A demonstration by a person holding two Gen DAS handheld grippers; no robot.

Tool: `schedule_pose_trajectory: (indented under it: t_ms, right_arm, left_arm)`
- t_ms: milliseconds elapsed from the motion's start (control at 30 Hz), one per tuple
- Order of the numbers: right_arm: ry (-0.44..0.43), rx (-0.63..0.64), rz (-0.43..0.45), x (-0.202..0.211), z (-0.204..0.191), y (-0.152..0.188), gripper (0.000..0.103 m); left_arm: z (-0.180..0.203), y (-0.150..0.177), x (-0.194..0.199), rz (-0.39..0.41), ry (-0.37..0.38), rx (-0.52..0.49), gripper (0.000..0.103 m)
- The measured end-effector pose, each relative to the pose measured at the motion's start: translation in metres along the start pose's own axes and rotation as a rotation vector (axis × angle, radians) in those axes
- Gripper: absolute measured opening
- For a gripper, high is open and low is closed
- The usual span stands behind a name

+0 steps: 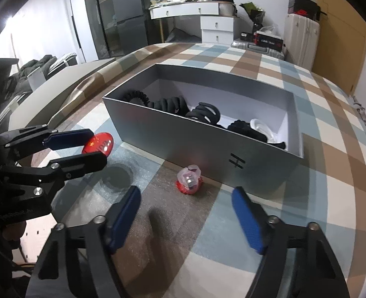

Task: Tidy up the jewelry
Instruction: 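Grasp the clear dome on a red base with the right tool while the left tool lifts the red badge, then carry both held items into the grey box and open both tools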

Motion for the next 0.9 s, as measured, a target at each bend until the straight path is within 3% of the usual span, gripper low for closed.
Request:
schedule_pose_trajectory:
  t_ms: [200,400,900]
  right_arm:
    - [0.002,0.000,-0.006,-0.007,-0.001,-0.002,0.046]
    - [0.030,0.008,0.000,-0.009,-0.001,-0.006,0.017]
    - [0.049,0.012,0.052,0.018,0.006,-0.010,0.017]
  left_arm:
    - [-0.003,-0.002,0.003,0.012,0.000,0.006,0.037]
    - [-0.006,-0.005,0.007,0.026,-0.006,0.008,0.037]
    - [-0.002,-0.014,0.016,0.066,-0.005,-0.001,0.037]
Point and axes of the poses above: each gripper's, at about its wrist camera, not at the fingertips, and x roughly against the way its jaws point, z to its right, y to its underside, the point moved 10 cm from there along -x, roughly the way its jaws point, and after that the axes turned 10 degrees about -x, right-handed, at the moved point
